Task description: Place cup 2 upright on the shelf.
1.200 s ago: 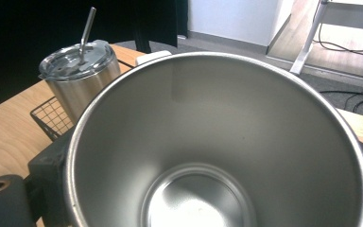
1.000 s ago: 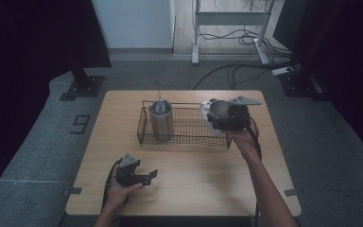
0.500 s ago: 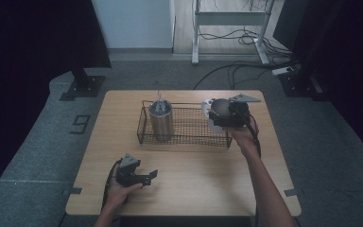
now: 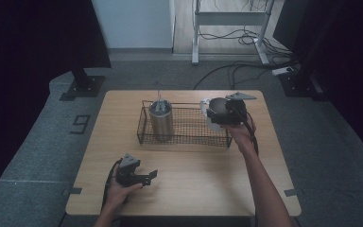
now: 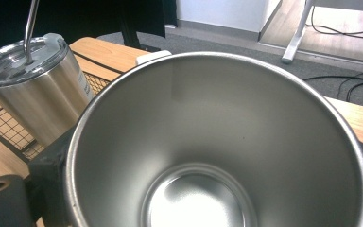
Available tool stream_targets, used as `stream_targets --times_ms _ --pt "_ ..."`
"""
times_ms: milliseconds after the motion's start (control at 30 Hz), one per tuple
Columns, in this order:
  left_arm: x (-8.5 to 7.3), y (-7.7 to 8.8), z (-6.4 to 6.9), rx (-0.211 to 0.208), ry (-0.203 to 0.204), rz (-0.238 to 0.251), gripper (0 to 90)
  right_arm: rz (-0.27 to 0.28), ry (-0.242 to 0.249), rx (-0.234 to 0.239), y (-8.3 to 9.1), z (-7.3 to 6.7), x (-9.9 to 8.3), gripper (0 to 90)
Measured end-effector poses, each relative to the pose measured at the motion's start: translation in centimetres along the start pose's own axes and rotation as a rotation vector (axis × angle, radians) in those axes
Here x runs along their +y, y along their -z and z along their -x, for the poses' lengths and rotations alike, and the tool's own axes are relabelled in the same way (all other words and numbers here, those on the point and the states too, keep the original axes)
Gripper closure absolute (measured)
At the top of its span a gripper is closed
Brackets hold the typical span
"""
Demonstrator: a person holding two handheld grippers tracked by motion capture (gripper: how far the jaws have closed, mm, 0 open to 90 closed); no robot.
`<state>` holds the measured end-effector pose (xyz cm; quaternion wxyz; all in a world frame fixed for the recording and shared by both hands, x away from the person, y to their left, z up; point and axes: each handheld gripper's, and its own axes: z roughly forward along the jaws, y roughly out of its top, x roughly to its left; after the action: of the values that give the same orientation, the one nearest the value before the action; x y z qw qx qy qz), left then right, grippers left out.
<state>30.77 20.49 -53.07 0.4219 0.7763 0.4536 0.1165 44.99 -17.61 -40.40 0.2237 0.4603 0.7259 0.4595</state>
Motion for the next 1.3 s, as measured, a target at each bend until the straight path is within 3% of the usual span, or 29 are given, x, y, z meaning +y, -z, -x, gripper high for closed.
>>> stream_targets --times_ms 533,1300 --pt "-0.1 0.0 -0.1 0.002 0.001 -0.002 8.8 -0.025 -0.008 -0.002 -1.9 0.2 0.0 6.4" --pt "-0.1 0.0 -0.1 0.002 -0.002 -0.007 8.9 -0.081 -0.018 -0.018 -4.7 1.0 -2.1 6.4"
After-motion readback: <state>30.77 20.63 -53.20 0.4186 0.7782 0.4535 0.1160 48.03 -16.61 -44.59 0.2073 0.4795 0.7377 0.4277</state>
